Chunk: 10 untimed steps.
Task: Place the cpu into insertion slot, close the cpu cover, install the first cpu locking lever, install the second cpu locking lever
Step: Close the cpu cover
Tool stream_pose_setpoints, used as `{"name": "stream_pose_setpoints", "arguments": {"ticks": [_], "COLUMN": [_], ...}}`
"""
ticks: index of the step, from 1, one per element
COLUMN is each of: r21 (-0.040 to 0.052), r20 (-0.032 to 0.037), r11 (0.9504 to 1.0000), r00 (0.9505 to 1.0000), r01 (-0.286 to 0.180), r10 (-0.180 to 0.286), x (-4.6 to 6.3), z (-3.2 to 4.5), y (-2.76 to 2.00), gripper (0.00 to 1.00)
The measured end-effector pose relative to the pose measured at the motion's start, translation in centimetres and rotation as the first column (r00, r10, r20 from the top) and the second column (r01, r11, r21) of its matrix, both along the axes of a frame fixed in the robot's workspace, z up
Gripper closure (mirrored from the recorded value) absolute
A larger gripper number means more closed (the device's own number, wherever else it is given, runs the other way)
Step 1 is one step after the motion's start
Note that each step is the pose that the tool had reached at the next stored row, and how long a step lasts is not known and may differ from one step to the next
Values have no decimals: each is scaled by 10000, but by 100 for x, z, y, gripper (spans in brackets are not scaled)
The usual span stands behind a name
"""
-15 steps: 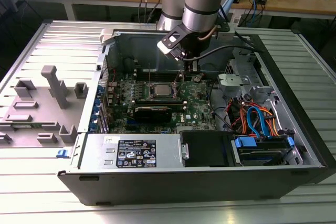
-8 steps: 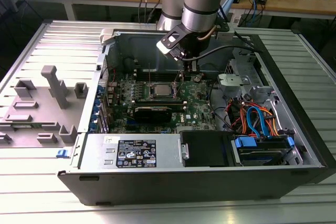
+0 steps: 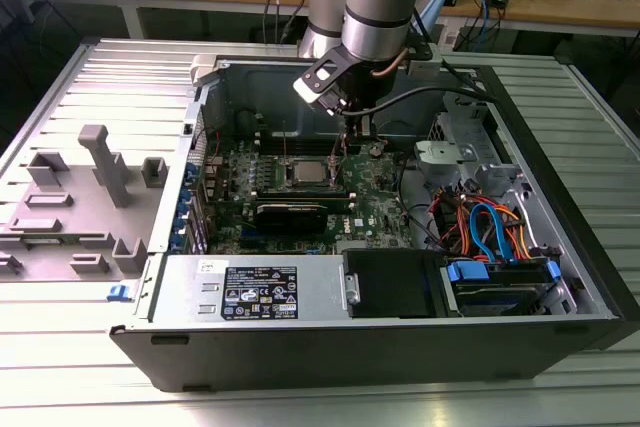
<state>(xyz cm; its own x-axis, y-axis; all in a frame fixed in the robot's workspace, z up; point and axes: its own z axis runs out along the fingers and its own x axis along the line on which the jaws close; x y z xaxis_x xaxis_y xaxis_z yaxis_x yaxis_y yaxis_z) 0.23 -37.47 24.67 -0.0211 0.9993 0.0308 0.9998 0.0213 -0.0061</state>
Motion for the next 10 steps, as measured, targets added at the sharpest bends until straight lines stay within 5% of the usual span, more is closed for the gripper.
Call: {"name": "stream_pose_setpoints", "arguments": {"ticks": [10], "r21": [0], "r20": [0], "r11": [10000], "r00": [10000], "r01": [1], "r10": [-1], "x": [-28], "z": [0], "y": [0], "gripper": [89]}}
